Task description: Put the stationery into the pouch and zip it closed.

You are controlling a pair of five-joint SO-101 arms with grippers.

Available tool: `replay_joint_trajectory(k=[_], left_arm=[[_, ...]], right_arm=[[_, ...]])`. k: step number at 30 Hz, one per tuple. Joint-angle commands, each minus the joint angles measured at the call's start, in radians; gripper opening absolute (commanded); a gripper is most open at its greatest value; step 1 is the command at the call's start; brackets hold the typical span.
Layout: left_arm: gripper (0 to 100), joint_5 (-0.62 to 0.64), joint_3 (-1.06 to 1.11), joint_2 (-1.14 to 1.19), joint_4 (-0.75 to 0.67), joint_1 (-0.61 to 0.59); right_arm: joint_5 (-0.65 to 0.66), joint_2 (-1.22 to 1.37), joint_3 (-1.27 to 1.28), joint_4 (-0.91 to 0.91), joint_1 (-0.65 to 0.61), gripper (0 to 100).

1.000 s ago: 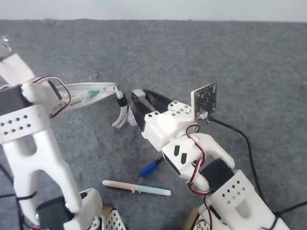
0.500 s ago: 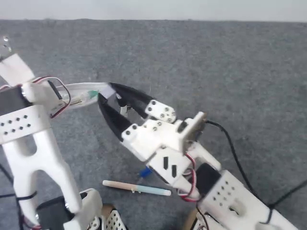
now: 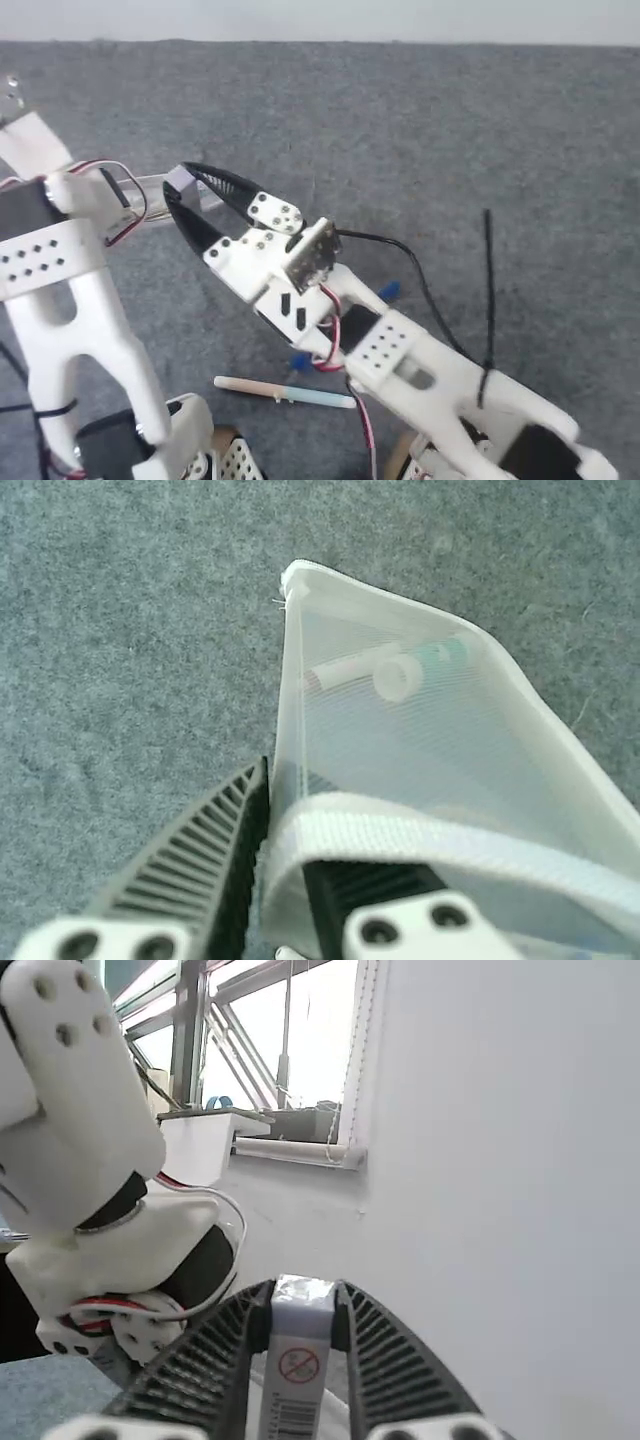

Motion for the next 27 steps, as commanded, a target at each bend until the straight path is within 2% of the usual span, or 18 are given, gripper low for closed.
replay_joint_trajectory(k=[1,4,11,16,18,22,27], left_arm=[[1,0.012,-0.025,-0.009,-0.018,-0.002],[1,0.012,-0.025,-0.012,-0.018,-0.002],[1,0.012,-0.025,-0.012,-0.017,-0.002],[1,0.012,-0.025,-0.008,-0.017,-0.002],[1,0.012,-0.025,-0.008,-0.017,-0.002],[1,0.012,-0.025,-0.008,-0.017,-0.002],[1,0.012,-0.025,-0.006,-0.017,-0.002]], right_arm=[[0.015,0.062,-0.080,-0.101,-0.004,0.6],[0.017,0.102,-0.101,-0.168,-0.001,0.6],[0.023,0.199,-0.106,-0.179,-0.001,0.6],[0.227,0.282,-0.101,-0.183,-0.005,1.7],[0.288,0.305,-0.100,-0.183,-0.005,6.1],[0.296,0.314,-0.069,-0.185,-0.007,18.7],[0.298,0.314,-0.046,-0.185,-0.007,17.5]])
